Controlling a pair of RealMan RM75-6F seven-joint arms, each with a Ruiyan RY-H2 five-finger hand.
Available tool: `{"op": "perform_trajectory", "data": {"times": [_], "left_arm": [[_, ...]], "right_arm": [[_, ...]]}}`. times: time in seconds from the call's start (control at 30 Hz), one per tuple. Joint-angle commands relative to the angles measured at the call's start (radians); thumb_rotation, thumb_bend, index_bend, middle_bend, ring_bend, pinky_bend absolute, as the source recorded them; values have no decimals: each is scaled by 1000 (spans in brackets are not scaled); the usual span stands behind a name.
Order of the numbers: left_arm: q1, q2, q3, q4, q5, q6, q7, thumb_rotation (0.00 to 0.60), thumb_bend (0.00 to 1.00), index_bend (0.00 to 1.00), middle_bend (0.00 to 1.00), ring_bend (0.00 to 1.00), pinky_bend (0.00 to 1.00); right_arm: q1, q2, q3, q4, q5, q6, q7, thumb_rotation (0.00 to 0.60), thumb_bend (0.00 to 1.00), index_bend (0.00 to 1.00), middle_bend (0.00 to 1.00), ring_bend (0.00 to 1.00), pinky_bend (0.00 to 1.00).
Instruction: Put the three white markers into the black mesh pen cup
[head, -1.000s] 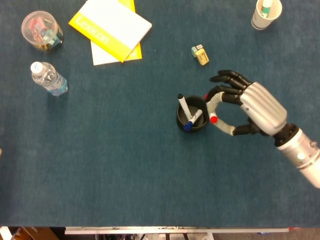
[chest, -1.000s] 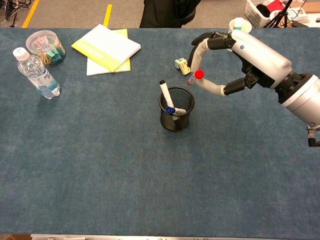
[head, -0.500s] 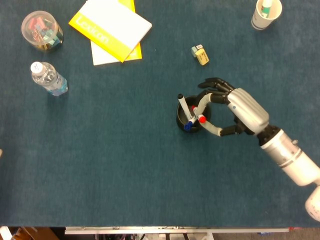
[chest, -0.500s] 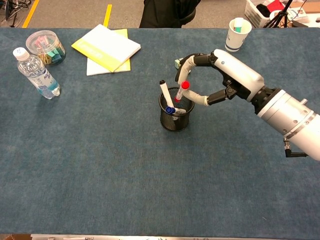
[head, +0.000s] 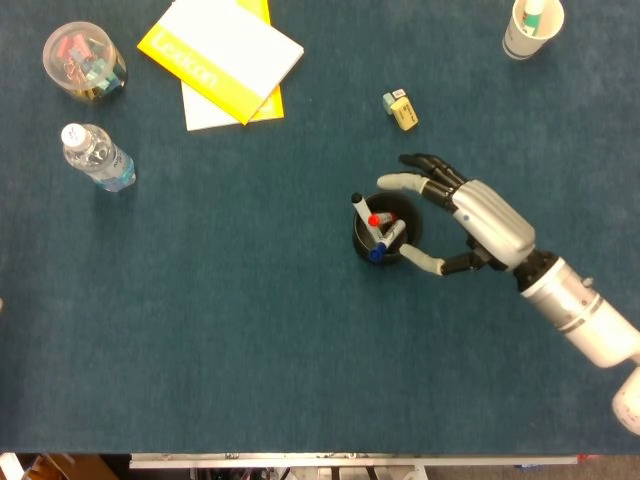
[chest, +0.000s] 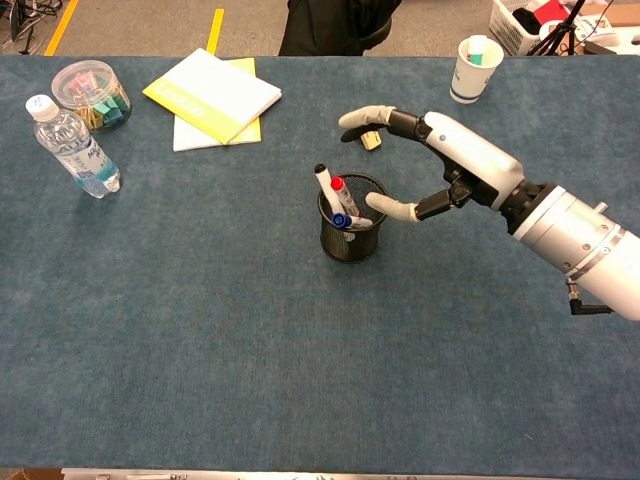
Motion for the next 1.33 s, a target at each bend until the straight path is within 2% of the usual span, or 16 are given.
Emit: {"op": "perform_trajectory", "data": {"times": [0.03, 0.17, 0.23, 0.4, 0.6, 0.7, 0.97, 1.33], "left_arm": [[-1, -3, -2, 3, -3, -1, 0, 600, 149, 195, 176, 174, 134], [-4, -9, -4, 11, -10, -9, -2, 600, 150, 195, 176, 174, 134], [-5, -13, -6, 16, -14, -11, -4, 600, 149, 195, 176, 175, 134], [-12, -28, -8, 26, -12, -18, -9, 600, 150, 195, 176, 174, 134], [-21, -43, -15, 37, -6, -16, -7, 600, 150, 195, 176, 174, 134], [-25, -51, -17, 43, -2, -17, -6, 600, 150, 195, 177, 175, 134], [-42, -75, -20, 56, 3, -31, 12, 600, 150, 195, 177, 174, 134], [-45, -74, -13, 41, 21, -20, 17, 600, 149, 195, 177, 174, 134]], "right_arm": [[-9, 24, 2, -14, -20, 31, -50, 600, 292, 170, 220, 48, 0], [-45, 83, 3, -38, -31, 80, -249, 600, 305, 172, 222, 47, 0], [-69, 116, 3, -57, -19, 94, -363, 600, 336, 211, 248, 48, 0], [-158, 205, -4, -160, 71, 128, -623, 600, 364, 241, 272, 51, 0], [-265, 232, 5, -186, 141, 242, -883, 600, 364, 280, 274, 56, 0], [-310, 242, 7, -189, 176, 277, -914, 600, 364, 290, 275, 56, 0], [-426, 235, -11, -134, 188, 383, -890, 600, 363, 309, 285, 58, 0], [-484, 237, -2, -116, 199, 385, -808, 600, 364, 310, 286, 60, 0]]}}
